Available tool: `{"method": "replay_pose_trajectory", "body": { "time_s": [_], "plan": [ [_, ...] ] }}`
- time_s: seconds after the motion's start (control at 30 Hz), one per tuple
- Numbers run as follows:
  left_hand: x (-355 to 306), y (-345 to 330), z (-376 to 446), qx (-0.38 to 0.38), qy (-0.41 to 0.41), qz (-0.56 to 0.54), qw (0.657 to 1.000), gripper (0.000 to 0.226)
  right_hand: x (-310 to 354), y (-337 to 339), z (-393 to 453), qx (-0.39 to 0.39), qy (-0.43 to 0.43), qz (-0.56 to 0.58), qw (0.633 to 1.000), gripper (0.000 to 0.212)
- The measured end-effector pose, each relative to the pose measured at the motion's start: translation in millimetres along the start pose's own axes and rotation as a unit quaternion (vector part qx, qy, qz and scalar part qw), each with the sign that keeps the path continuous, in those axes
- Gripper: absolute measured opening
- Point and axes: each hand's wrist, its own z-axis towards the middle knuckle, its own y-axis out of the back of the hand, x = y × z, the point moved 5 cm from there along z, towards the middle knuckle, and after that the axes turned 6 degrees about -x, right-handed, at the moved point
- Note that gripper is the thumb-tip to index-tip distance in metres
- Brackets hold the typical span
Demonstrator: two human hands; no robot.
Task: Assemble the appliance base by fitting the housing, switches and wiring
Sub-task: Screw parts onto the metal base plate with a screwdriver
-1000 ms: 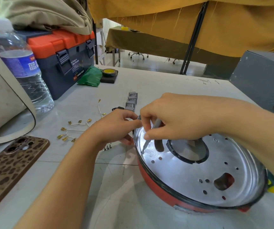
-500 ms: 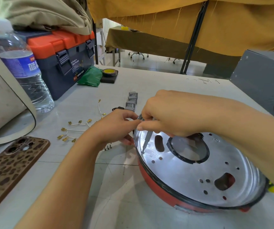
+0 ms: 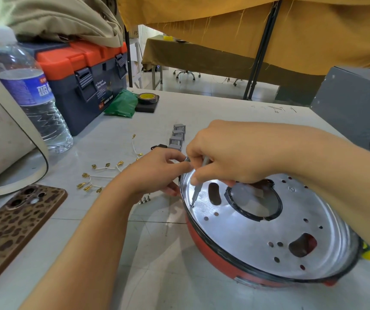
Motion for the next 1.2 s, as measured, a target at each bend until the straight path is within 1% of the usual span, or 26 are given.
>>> {"method": "replay_pose_trajectory", "body": {
  "time_s": [0.1,0.2,0.27,0.37,0.4,0.5,0.57,0.77,0.93,1.0,1.07,1.1,1.2],
  "plan": [
    [-0.9,-0.1,-0.3,0.002,-0.005,0.004,1.000,0.014,4.2,2.4,1.0,-0.016,0.007,-0.068,0.998,0.040],
    [-1.8,-0.1,-1.0,0.005,-0.008,-0.001,1.000,0.014,6.3,1.2,0.1,-0.015,0.012,-0.074,0.997,0.040],
    [-2.9,-0.4,-2.2,0.007,-0.008,-0.005,1.000,0.014,5.5,-0.3,-1.8,0.001,0.013,-0.061,0.998,0.035],
    [-4.4,-0.4,-3.9,0.011,-0.010,-0.004,1.000,0.021,3.0,-0.5,-5.5,0.036,0.006,-0.009,0.999,0.011],
    [-4.6,-0.4,-4.2,0.013,-0.011,-0.002,1.000,0.024,2.7,0.1,-5.9,0.037,0.005,0.006,0.999,0.008],
    [-4.6,-0.7,-4.0,0.015,-0.015,0.000,1.000,0.028,0.5,1.6,-3.3,0.019,-0.005,0.046,0.999,0.011],
    [-4.0,-0.3,-3.6,0.012,-0.017,-0.001,1.000,0.024,0.8,1.2,-0.8,0.015,-0.006,0.046,0.999,0.015],
    [-3.1,-0.3,-2.5,0.013,-0.019,-0.005,1.000,0.015,4.7,0.9,3.9,-0.001,0.001,-0.009,1.000,0.036],
    [-4.7,-0.3,-3.9,0.010,-0.015,-0.008,1.000,0.019,6.7,-0.4,1.6,0.012,0.011,-0.023,1.000,0.040],
    [-4.6,-1.0,-3.8,0.012,-0.015,-0.006,1.000,0.019,6.1,-1.2,-1.9,0.032,0.011,-0.030,0.999,0.033],
    [-3.8,-1.2,-3.2,0.010,-0.014,-0.004,1.000,0.020,4.9,0.4,-5.2,0.037,0.008,-0.017,0.999,0.015],
    [-3.5,-1.1,-2.6,0.009,-0.014,-0.001,1.000,0.021,4.9,2.3,-6.3,0.027,0.012,-0.009,1.000,0.009],
    [-3.2,-1.2,-1.5,0.008,-0.012,0.006,1.000,0.018,3.0,6.9,-6.9,-0.011,0.019,0.014,1.000,0.012]
  ]
}}
